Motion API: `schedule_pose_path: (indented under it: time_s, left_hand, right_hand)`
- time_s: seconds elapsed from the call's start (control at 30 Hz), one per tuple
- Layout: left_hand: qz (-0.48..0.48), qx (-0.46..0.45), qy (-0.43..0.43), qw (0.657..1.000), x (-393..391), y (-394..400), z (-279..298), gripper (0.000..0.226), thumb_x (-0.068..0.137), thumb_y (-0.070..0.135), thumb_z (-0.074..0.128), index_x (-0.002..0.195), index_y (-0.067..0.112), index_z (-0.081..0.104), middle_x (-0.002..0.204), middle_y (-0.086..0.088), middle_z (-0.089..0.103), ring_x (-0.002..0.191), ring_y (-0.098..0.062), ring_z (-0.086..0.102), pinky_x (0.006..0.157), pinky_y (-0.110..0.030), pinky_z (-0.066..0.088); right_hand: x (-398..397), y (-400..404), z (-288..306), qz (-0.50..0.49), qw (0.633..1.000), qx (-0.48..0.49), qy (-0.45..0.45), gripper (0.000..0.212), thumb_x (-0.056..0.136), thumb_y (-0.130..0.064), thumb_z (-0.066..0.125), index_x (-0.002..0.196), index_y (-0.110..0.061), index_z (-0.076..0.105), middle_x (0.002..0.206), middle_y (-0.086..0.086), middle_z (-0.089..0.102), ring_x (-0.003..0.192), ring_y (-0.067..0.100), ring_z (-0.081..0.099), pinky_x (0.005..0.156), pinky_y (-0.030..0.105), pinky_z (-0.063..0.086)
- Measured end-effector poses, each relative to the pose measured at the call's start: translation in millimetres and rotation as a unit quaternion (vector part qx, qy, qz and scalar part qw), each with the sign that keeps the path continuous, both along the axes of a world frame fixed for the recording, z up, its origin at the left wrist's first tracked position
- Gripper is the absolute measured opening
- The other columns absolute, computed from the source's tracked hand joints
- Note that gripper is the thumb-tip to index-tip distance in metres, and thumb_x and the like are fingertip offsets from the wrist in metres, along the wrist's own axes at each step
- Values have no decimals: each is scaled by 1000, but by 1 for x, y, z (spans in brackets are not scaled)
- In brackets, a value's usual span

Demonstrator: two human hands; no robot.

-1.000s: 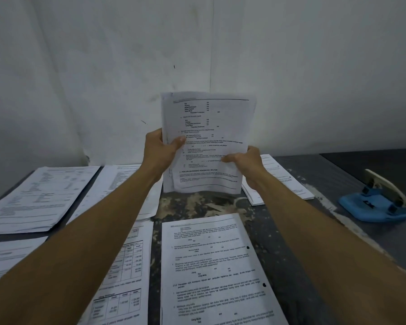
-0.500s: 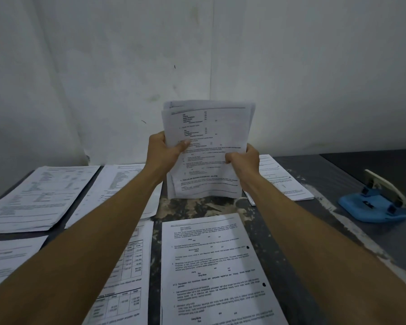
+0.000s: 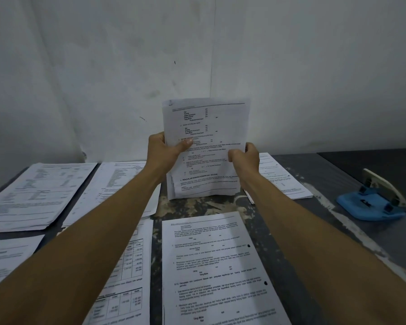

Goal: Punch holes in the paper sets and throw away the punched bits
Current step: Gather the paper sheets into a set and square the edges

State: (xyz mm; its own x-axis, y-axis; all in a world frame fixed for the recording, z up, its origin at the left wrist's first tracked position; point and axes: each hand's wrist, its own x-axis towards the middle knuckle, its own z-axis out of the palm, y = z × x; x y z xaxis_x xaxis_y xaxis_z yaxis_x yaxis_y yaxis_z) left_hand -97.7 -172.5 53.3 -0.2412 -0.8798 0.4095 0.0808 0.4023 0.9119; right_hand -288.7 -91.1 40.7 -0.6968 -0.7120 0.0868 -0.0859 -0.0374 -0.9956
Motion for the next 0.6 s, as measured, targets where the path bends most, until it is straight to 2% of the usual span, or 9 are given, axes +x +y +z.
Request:
schedule_pose_path:
  time_s: [0.07, 0.13, 0.2, 0.4, 0.53, 0.6]
  left_hand:
    - [-11, 4, 8, 1000, 2, 1, 1, 24, 76, 23, 86, 95, 27, 72, 89, 17, 75, 75, -7, 74, 61, -19, 57]
    - [-18, 5, 14, 1000, 3, 3, 1, 24, 76, 21, 86, 95, 27, 73, 85, 19, 75, 76, -8, 75, 61, -19, 57]
    - [-18, 6, 20, 1000, 3, 5, 4, 24, 77, 21, 86, 95, 27, 73, 85, 20, 75, 77, -8, 75, 61, -19, 57]
    - [6, -19, 21, 1000, 1, 9, 19, 24, 78, 29, 85, 95, 35, 70, 90, 22, 73, 76, -3, 73, 59, -16, 56]
    - [11, -1, 4, 1000, 1, 8, 4, 27, 79, 26, 84, 102, 26, 70, 93, 16, 71, 75, 1, 72, 58, -14, 56]
    - [15, 12, 4, 1000, -1, 8, -2, 28, 81, 25, 82, 106, 21, 71, 93, 14, 72, 76, -3, 73, 60, -17, 58]
  right_hand:
    - [-3, 1, 2, 0, 1000, 5, 1, 27, 74, -4, 60, 100, -14, 62, 92, -4, 67, 81, 13, 62, 55, 23, 47]
    - [-5, 3, 4, 1, 1000, 9, 8, 17, 72, -3, 58, 86, -11, 65, 83, -3, 68, 75, 14, 61, 54, 23, 48]
    - [-4, 5, 6, 13, 1000, 10, 10, 15, 74, -2, 56, 80, -12, 65, 80, -3, 68, 73, 14, 62, 52, 22, 47]
    - [5, 2, 15, 6, 1000, -25, 10, 29, 82, -5, 57, 109, -13, 63, 96, -1, 68, 82, 13, 64, 55, 21, 47]
    - [9, 7, 5, 26, 999, 11, 25, 29, 81, -4, 58, 107, -16, 64, 92, -5, 67, 80, 11, 62, 55, 21, 45]
    - [8, 7, 3, 32, 999, 11, 12, 26, 83, -3, 55, 102, -15, 66, 90, -3, 69, 79, 13, 63, 55, 21, 46]
